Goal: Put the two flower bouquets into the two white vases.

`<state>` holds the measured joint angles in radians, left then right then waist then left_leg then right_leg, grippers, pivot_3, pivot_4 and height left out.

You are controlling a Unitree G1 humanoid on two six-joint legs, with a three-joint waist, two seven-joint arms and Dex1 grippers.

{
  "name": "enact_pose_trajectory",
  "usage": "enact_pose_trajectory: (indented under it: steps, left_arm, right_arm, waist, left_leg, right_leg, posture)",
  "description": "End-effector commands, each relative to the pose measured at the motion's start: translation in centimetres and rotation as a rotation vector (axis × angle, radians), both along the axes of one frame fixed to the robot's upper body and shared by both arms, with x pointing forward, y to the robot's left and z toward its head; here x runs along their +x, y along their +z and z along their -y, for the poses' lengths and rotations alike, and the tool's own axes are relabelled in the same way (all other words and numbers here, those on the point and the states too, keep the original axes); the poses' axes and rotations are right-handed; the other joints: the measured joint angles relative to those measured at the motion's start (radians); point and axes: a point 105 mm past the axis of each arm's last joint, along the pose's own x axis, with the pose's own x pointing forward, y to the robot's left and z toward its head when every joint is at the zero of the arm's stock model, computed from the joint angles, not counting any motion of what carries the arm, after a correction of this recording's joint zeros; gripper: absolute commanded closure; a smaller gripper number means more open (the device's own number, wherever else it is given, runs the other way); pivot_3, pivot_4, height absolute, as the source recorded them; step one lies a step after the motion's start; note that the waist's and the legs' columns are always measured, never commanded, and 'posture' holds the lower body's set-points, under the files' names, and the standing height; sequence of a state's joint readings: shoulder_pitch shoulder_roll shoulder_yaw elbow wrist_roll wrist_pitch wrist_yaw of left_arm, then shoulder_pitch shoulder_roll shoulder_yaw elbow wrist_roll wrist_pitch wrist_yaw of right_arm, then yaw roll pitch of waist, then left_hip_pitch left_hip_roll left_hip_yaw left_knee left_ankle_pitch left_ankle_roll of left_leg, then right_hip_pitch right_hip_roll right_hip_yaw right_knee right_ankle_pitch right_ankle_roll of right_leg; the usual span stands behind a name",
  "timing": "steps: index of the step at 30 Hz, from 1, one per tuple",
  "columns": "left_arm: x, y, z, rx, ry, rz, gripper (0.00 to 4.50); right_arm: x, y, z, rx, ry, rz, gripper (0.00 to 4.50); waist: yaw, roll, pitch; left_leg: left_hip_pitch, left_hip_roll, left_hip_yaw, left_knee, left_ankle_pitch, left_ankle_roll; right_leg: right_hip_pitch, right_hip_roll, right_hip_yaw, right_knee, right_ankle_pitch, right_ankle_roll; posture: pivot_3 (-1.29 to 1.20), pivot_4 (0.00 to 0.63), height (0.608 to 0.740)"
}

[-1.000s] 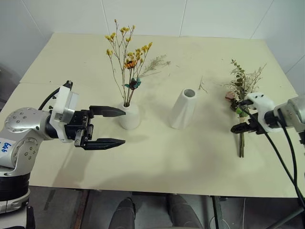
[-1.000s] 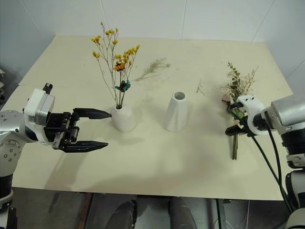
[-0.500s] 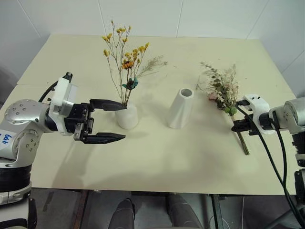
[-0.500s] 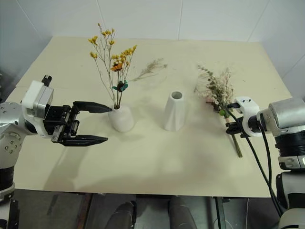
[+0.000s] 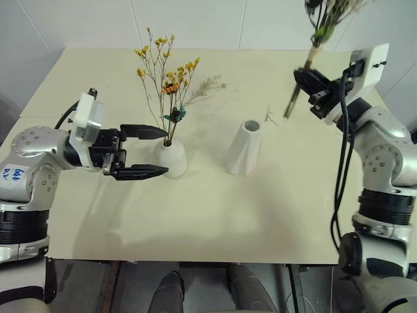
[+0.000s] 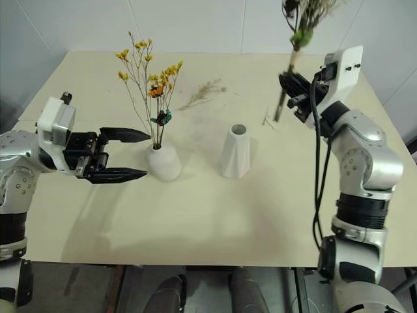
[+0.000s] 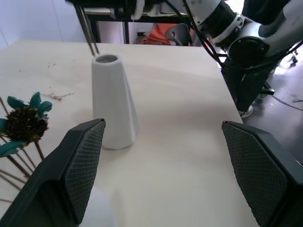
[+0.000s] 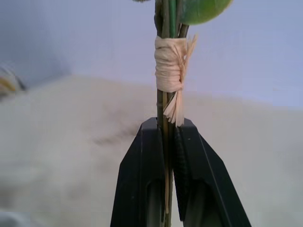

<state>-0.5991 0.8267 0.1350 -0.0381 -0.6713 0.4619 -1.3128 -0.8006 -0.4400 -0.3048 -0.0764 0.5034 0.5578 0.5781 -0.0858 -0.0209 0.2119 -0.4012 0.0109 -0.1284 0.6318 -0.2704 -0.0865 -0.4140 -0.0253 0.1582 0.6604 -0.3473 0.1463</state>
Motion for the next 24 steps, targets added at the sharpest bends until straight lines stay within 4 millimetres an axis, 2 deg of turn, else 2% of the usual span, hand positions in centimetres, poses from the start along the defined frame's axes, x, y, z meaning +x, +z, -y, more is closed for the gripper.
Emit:
enact_pose_trajectory:
  steps: [1,4,12,24]
  left_arm:
    - [0.1,0.6,0.0,-0.001,-0.001,0.031,0.29]
    - [0.2,0.3,0.4,-0.01,-0.001,0.02,0.29]
    - [0.3,-0.3,1.2,-0.038,-0.002,0.005,0.29]
    - [0.5,-0.3,1.2,-0.054,0.007,0.008,0.29]
  right_arm:
    - [-1.8,2.5,-1.1,0.051,0.067,0.139,4.48]
    - [-2.6,3.0,-1.9,0.085,0.119,0.161,4.48]
    - [-4.1,1.5,-4.1,0.094,0.244,0.044,4.48]
    - [-3.8,-1.0,-4.4,0.106,0.237,-0.068,4.48]
  waist:
    - [0.0,0.0,0.0]
    - [0.001,0.0,0.0]
    - [0.002,0.0,0.0]
    - [0.002,0.0,0.0]
  left_leg:
    - [0.0,0.0,0.0,0.0,0.0,0.0]
    - [0.0,0.0,-0.001,0.0,0.0,0.0]
    - [0.0,0.0,-0.001,0.001,0.001,-0.001]
    - [0.0,0.0,-0.001,0.001,0.001,0.0]
  right_leg:
    - [0.0,0.0,0.0,0.0,0.0,0.0]
    - [0.0,-0.001,-0.001,0.001,0.0,0.0]
    - [0.0,-0.001,-0.002,0.002,0.0,0.0]
    - [0.0,-0.001,-0.002,0.002,0.0,0.0]
  posture:
    - [0.0,0.15,0.74]
    - [0.0,0.15,0.74]
    - [0.0,0.15,0.74]
    - [0.0,0.15,0.74]
